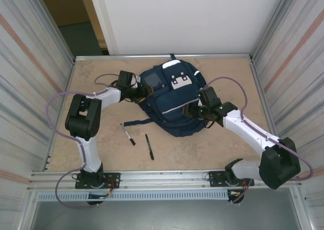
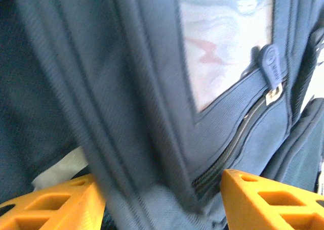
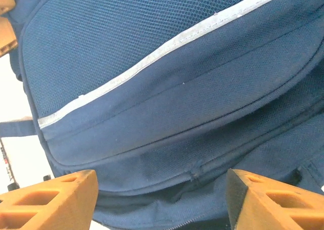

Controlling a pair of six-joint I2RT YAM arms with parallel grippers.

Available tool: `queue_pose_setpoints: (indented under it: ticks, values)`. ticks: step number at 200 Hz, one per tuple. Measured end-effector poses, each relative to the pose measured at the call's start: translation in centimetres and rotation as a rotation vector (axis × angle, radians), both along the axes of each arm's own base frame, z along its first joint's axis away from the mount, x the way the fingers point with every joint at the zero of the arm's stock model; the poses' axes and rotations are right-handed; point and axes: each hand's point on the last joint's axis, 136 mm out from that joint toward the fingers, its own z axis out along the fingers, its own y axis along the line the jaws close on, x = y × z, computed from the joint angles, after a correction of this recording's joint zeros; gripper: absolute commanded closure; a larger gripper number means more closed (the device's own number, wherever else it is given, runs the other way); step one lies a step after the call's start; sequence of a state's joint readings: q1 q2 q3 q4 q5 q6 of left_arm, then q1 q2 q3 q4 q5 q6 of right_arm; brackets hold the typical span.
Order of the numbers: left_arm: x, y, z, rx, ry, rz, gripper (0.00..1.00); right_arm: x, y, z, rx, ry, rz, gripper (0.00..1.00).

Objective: Pack the student bag

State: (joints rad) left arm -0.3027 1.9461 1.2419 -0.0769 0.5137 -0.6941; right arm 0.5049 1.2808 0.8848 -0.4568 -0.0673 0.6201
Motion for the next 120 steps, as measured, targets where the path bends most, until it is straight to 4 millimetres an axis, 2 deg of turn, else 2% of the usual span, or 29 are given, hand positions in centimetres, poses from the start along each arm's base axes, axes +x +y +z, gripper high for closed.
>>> queue_pose_setpoints:
  ticks: [15, 41, 55, 72, 92, 120]
  values:
    - [0.5, -0.3, 0.1, -0.014, -0.001, -0.003, 0.46, 0.2, 0.0, -0.4, -0.002, 0.007, -0.015, 0.32]
    - [0.7, -0.4, -0.7, -0.022, 0.026, 0.007, 0.72, 0.7, 0.2, -1.1, 0.003, 0.015, -0.044, 0.32]
    - [0.6, -0.3, -0.9, -0.032, 0.035, 0.024, 0.83, 1.0, 0.3, -1.8, 0.0, 0.027, -0.058, 0.35]
    - [0.4, 0.1, -0.9, -0.045, 0.03, 0.045, 0.89, 1.5, 0.5, -3.1, -0.008, 0.046, -0.068, 0.39]
    - [-0.8, 0.9, -0.4, -0.057, 0.037, 0.076, 1.0, 2.1, 0.6, -4.8, -0.026, 0.083, -0.077, 0.39]
    - [-1.7, 1.7, 0.9, -0.089, 0.05, 0.115, 1.0, 4.6, 0.9, -6.1, -0.038, 0.111, -0.097, 0.4]
